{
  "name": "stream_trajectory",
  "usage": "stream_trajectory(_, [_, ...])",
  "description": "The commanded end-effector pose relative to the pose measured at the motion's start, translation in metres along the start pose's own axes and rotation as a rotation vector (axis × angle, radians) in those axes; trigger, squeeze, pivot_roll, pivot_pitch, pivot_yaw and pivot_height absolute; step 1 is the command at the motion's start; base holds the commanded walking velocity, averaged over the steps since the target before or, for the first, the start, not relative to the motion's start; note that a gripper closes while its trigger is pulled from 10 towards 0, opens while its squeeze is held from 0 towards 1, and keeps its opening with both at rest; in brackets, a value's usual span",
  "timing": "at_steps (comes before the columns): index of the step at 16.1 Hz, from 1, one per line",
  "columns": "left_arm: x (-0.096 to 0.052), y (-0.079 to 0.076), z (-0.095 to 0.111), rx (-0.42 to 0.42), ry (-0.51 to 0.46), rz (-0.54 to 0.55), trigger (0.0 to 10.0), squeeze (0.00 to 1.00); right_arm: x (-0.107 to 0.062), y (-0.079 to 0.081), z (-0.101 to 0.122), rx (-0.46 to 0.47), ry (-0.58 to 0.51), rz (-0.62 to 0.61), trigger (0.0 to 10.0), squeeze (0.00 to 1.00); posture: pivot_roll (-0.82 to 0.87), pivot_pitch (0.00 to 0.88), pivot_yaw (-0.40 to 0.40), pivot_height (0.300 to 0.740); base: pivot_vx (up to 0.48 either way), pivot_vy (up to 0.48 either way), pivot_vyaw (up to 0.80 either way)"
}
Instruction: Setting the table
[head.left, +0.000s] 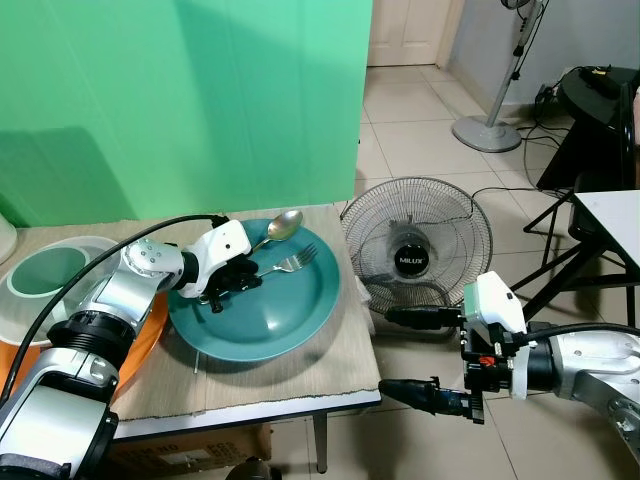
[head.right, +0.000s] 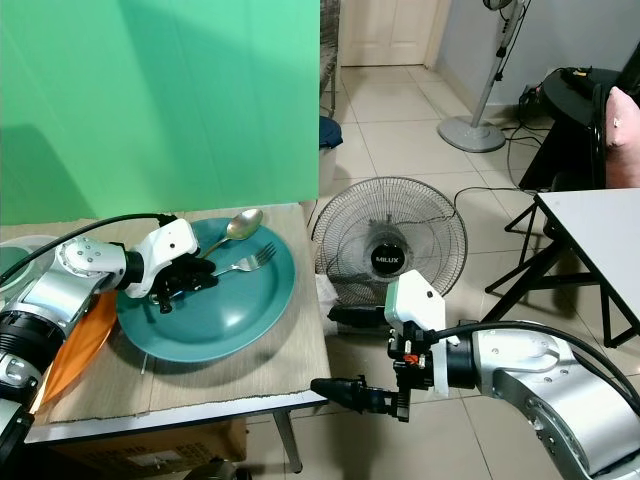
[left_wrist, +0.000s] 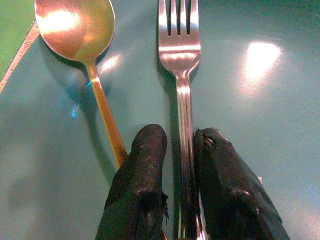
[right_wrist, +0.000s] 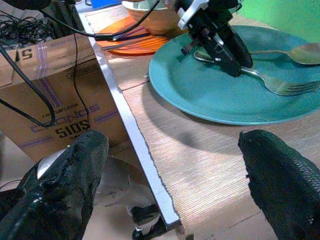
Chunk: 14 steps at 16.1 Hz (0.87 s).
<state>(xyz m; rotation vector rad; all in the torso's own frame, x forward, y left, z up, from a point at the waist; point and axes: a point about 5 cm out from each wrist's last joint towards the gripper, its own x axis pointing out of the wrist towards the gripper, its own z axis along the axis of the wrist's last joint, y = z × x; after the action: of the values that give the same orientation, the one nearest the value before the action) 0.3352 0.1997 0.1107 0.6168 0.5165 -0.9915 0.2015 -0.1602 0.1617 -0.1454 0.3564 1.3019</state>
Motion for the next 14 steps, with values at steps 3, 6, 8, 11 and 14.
stream_trajectory(3, [0.006, -0.013, -0.009, 0.007, 0.027, -0.078, 0.0, 0.0, 0.001, 0.002, 0.006, -0.027, 0.001, 0.0, 10.0, 0.0, -0.11, 0.009, 0.025, 0.74, 0.0, 0.0, 0.0])
stream_trajectory(6, [0.008, -0.018, -0.008, -0.008, 0.007, -0.129, 0.0, 0.0, 0.003, 0.004, 0.011, -0.034, -0.003, -0.001, 10.0, 0.0, -0.12, 0.011, 0.028, 0.74, 0.0, 0.0, 0.0])
stream_trajectory(8, [0.009, -0.021, -0.009, -0.021, 0.001, -0.151, 0.0, 0.0, 0.002, 0.004, 0.012, -0.035, -0.005, -0.003, 10.0, 0.0, -0.11, 0.011, 0.027, 0.74, 0.0, 0.0, 0.0])
stream_trajectory(11, [0.008, -0.019, -0.005, -0.046, -0.049, -0.116, 0.0, 0.0, 0.002, 0.002, 0.013, -0.035, -0.011, -0.015, 10.0, 0.0, -0.12, 0.012, 0.028, 0.74, 0.0, 0.0, 0.0])
stream_trajectory(14, [-0.003, -0.01, 0.01, -0.083, -0.175, -0.031, 0.0, 0.0, -0.002, -0.006, 0.009, -0.015, -0.066, -0.071, 10.0, 0.0, -0.12, 0.011, 0.031, 0.74, 0.0, 0.0, 0.0])
